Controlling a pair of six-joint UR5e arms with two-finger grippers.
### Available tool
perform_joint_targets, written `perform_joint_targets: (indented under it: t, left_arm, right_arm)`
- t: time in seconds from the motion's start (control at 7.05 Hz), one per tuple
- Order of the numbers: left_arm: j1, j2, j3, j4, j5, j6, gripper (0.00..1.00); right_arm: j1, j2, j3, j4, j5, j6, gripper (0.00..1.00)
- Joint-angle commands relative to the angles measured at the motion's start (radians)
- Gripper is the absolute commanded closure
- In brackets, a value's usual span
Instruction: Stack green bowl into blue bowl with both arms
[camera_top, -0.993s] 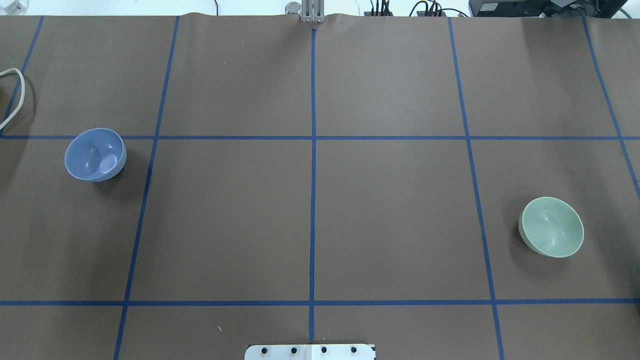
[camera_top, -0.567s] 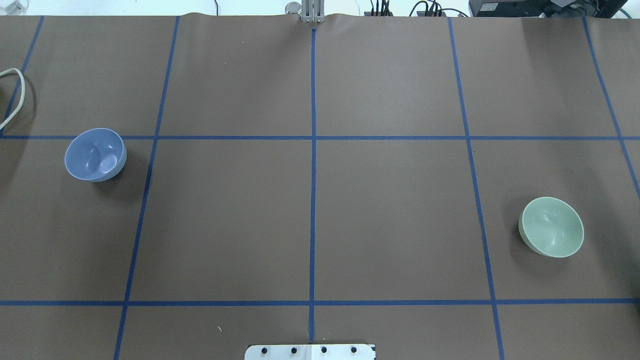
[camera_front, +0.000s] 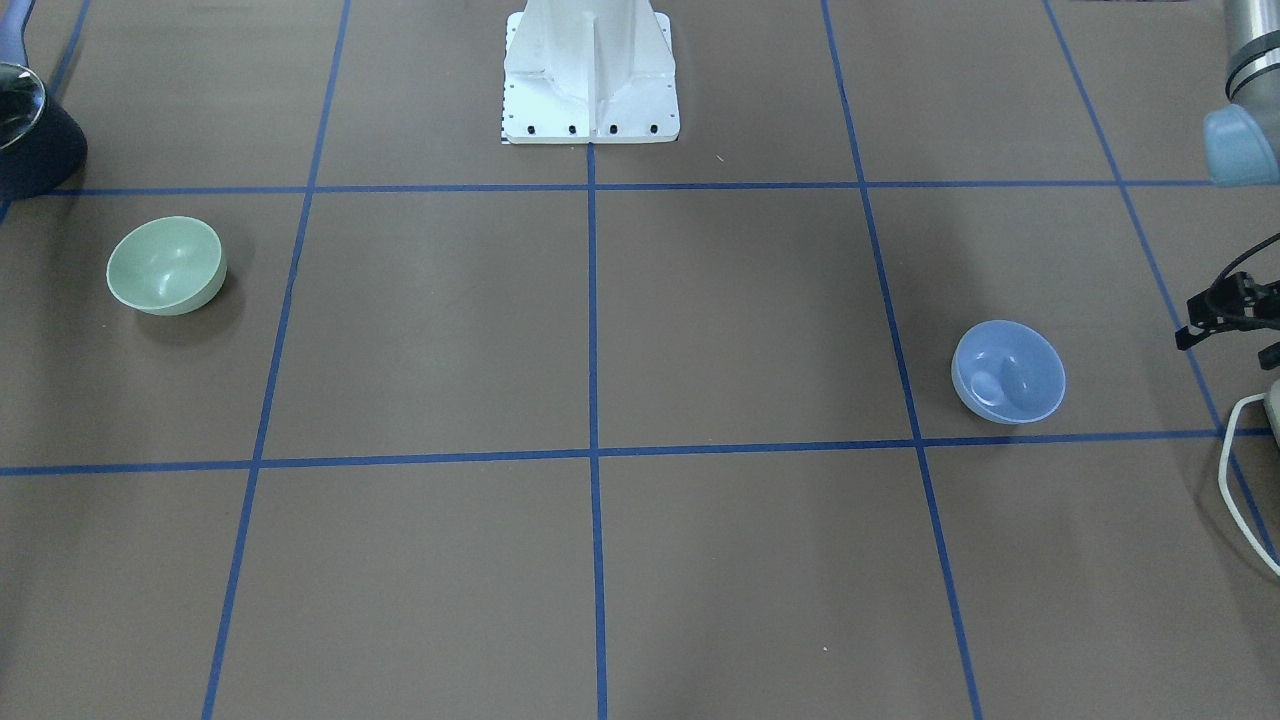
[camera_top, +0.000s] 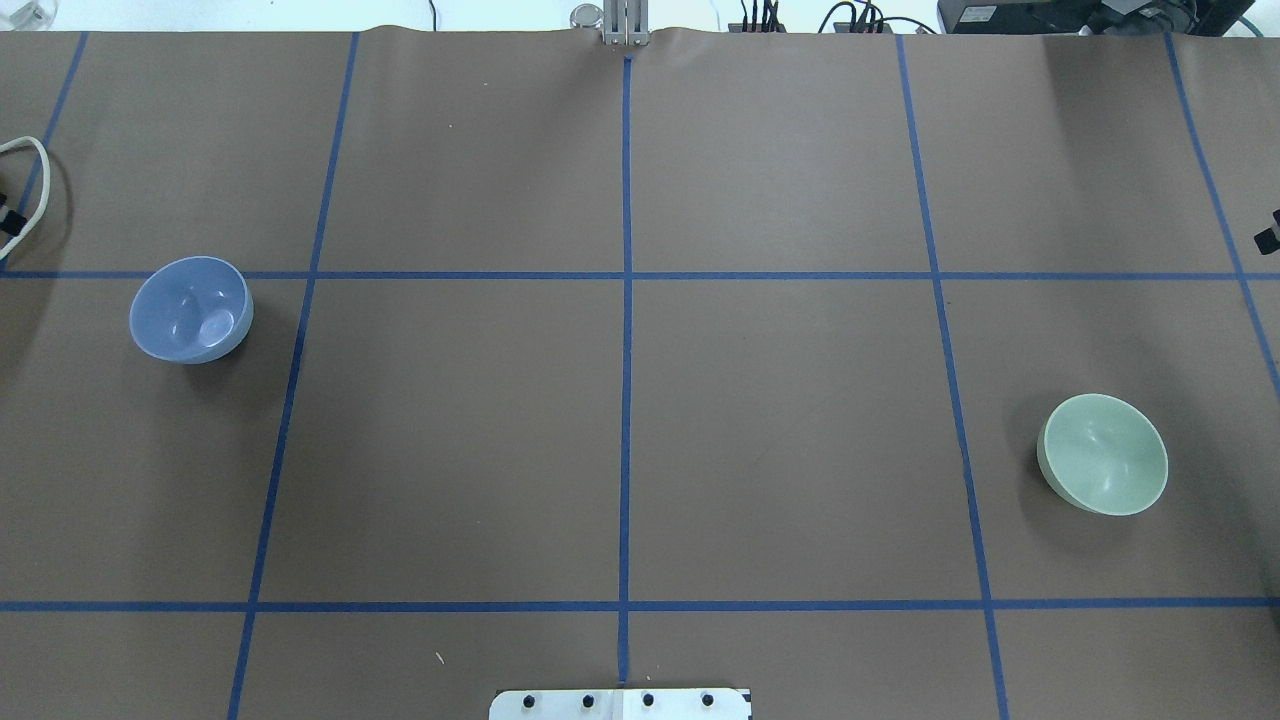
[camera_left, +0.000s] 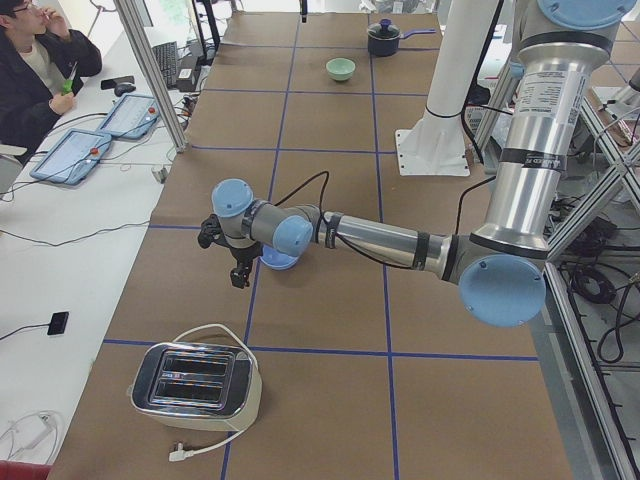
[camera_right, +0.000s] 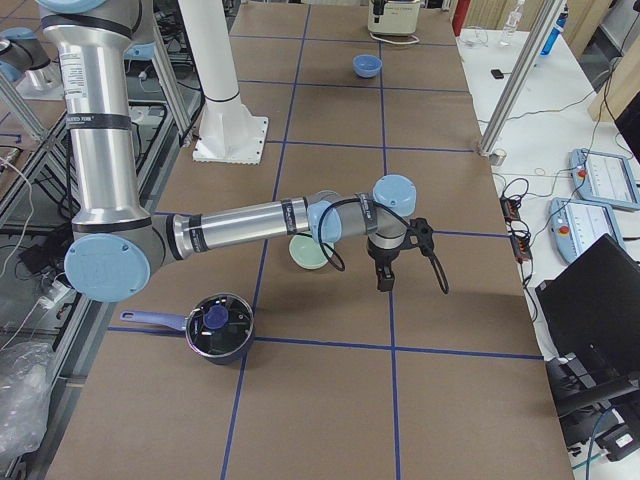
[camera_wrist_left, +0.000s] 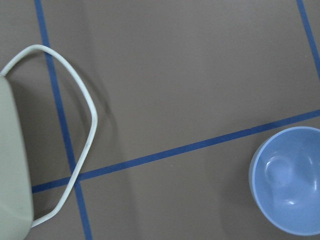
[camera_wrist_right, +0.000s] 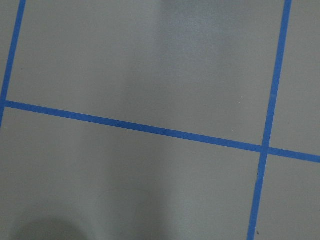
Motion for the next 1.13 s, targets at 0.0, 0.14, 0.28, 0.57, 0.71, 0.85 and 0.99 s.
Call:
perform_joint_targets:
  t: [0.0, 0.14, 0.28, 0.57, 0.71, 0.85, 0.99]
  left_arm:
    - [0.135, -0.023, 0.106, -0.247, 0.087, -0.210, 0.03]
    - [0.181, -0.023, 0.109, -0.260, 0.109, -0.250, 0.03]
    - [0.195, -0.023, 0.109, -0.260, 0.109, -0.252, 0.03]
    - [0.226, -0.023, 0.108, -0.260, 0.107, -0.252, 0.27]
    - [0.230, -0.023, 0.108, -0.260, 0.107, -0.254, 0.68]
    - [0.230, -0.023, 0.108, -0.260, 0.107, -0.252, 1.00]
    - [0.230, -0.023, 0.103, -0.260, 0.106, -0.254, 1.00]
  right_arm:
    - [-0.017, 0.017, -0.001, 0.001, -0.001, 0.030, 0.00]
    - [-0.017, 0.017, -0.001, 0.001, -0.001, 0.030, 0.00]
    - [-0.017, 0.017, -0.002, -0.001, -0.001, 0.030, 0.00]
    - [-0.019, 0.017, -0.002, -0.001, -0.001, 0.030, 0.00]
    - [-0.017, 0.017, -0.002, 0.001, -0.001, 0.030, 0.00]
    - [-0.019, 0.017, -0.004, 0.001, -0.002, 0.030, 0.00]
    - [-0.017, 0.017, -0.002, -0.001, -0.001, 0.030, 0.00]
